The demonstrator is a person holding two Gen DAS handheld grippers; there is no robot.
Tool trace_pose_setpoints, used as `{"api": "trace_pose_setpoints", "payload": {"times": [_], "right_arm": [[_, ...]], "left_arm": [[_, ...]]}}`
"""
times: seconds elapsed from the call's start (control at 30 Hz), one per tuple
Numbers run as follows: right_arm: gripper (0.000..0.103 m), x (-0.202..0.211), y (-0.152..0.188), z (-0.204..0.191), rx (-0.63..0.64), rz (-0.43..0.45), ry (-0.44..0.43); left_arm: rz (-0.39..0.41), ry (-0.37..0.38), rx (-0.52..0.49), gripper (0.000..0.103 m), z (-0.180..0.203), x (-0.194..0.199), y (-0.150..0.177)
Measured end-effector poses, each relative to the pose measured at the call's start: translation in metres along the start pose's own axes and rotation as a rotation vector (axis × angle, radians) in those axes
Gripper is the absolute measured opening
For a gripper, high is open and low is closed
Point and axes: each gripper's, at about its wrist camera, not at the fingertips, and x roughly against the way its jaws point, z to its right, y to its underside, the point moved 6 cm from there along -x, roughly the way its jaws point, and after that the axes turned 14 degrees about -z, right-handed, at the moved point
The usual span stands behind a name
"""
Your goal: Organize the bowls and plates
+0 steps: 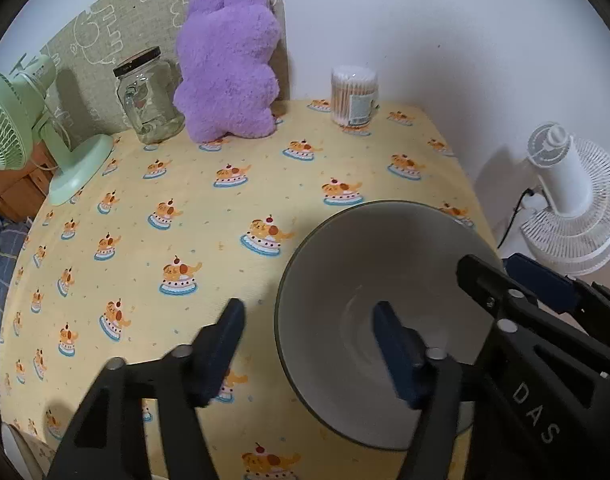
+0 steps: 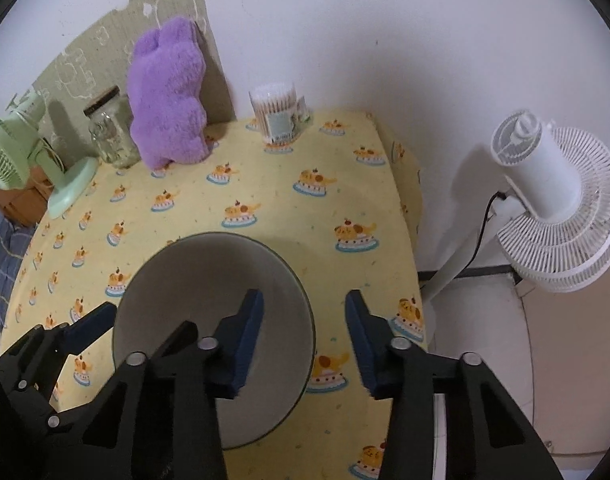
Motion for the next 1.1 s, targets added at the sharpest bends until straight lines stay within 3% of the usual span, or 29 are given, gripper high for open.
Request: {"api": "trace_pose_setpoints", "payload": {"times": [0.07,0.13,0.27,0.4,1.1], "right_arm": [[0.037,-0.005,-0.001,0.001,-0.011,-0.012,-0.003],[0.028,-0.007,-0.001,0.003,-0.017,-0.013,0.001],[0.018,-0.007,-0.002,-0.002,-0.01,-0.017,-0.007],[0.018,-0.006,-0.002,-0.005,-0.002,-0.022,0.03],[0.019,0.012,0.017,-0.004,-0.047,-0.103,0.024]], "left_arm": [[-0.012,-0.001,-0.001,0.051,-0.001,-0.003,-0.001],[-0.023,0.001,0.001,0.044,-0.002,-0.006,-0.003],[-0.02,-0.008,-0.006,0.032,-0.002,-0.005,-0.003],[-0.013,-0.027,-0.038,0.031,0.003,-0.004,-0.003],[-0.068,0.022,-0.005,0.031,0.002,0.016,0.016]]}}
